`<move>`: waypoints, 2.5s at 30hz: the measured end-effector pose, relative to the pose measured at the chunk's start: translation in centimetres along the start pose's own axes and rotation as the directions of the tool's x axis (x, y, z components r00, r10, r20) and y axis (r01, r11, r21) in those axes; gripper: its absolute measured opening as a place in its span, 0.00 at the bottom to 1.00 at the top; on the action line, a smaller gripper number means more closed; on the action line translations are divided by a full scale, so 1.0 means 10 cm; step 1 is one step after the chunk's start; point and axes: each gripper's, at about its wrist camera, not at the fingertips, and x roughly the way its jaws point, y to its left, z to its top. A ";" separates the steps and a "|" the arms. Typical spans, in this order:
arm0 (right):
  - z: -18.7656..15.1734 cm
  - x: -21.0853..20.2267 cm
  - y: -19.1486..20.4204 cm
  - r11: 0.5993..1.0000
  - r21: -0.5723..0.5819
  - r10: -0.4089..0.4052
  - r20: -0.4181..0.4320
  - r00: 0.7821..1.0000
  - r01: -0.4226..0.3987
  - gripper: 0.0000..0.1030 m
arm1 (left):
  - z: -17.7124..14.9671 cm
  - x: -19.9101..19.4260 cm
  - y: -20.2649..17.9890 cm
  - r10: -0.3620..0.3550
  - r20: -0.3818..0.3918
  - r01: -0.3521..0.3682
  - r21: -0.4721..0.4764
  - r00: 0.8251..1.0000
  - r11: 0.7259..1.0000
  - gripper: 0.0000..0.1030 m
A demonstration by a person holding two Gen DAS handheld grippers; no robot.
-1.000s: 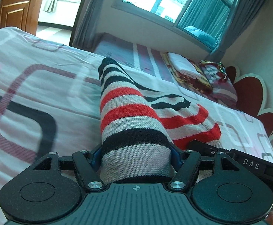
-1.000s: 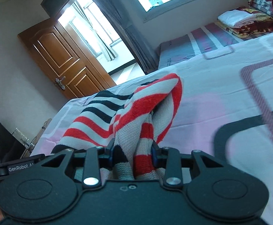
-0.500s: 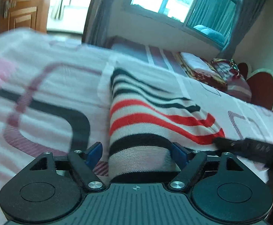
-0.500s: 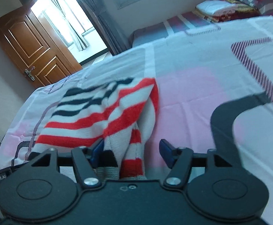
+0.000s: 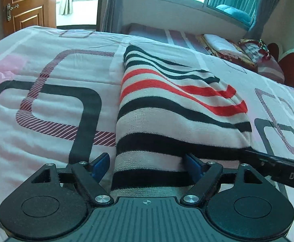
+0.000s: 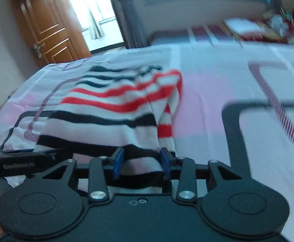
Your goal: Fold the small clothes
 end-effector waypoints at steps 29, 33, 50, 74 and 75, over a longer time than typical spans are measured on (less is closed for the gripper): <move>-0.29 -0.94 0.40 0.999 0.042 -0.025 0.013 1.000 0.024 0.85 | -0.12 -1.15 -0.14 0.113 -0.008 -0.113 0.056 0.994 0.992 1.00; -0.34 -1.17 0.37 0.996 0.081 0.028 -0.017 0.999 -0.026 0.96 | -0.19 -1.51 -0.20 0.143 0.073 -0.152 0.133 0.987 0.979 1.00; -0.81 -2.62 0.50 0.997 -0.048 0.060 0.054 0.997 -0.058 0.99 | -0.91 -3.13 -0.57 0.118 0.256 -0.135 0.051 0.959 0.989 1.00; -1.49 -3.92 0.60 0.992 -0.115 -0.002 0.349 0.937 0.045 0.99 | -1.90 -4.14 -0.89 0.161 0.295 -0.188 0.067 0.942 0.980 1.00; -1.49 -3.92 0.60 0.992 -0.118 -0.001 0.349 0.937 0.045 0.99 | -1.91 -4.15 -0.89 0.163 0.296 -0.191 0.067 0.941 0.979 1.00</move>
